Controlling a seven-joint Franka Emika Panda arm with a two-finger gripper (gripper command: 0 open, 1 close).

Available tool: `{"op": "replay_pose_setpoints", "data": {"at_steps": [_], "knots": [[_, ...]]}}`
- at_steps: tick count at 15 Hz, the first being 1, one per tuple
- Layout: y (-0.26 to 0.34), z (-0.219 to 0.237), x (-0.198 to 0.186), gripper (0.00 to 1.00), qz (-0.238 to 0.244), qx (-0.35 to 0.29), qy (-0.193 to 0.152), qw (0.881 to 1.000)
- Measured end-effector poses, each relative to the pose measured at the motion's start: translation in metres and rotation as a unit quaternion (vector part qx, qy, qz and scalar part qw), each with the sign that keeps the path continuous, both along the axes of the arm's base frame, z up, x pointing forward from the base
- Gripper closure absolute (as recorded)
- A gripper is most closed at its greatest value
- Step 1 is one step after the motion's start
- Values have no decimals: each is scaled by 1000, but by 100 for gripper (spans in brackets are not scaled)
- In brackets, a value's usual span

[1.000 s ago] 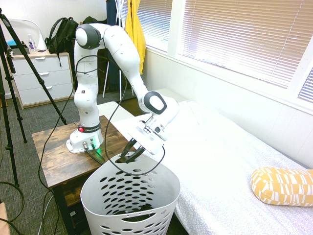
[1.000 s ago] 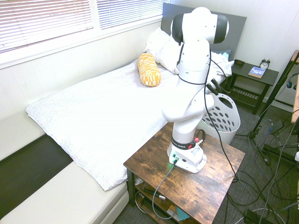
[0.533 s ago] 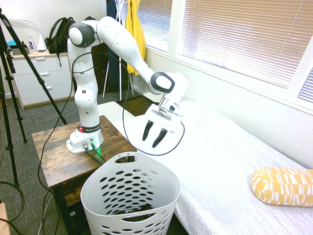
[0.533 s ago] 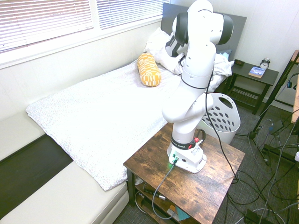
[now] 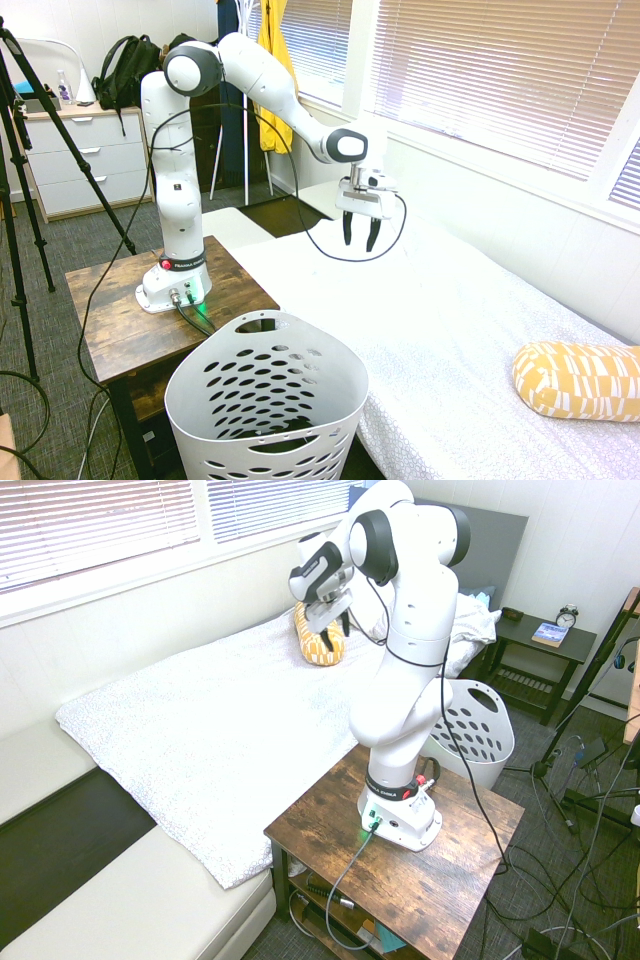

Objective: Put my clothes in the laundry bag

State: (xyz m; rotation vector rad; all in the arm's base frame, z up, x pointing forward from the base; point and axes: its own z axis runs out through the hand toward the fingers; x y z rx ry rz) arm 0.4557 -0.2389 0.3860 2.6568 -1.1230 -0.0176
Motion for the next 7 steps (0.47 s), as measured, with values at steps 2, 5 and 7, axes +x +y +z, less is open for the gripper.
{"op": "replay_pose_setpoints", "data": {"at_steps": [2, 5, 7], "knots": [[63, -5, 29, 0, 8, 11, -31, 999], [154, -10, 54, 0, 35, 32, -81, 996], [204, -14, 59, 0, 59, 48, -97, 992]]}}
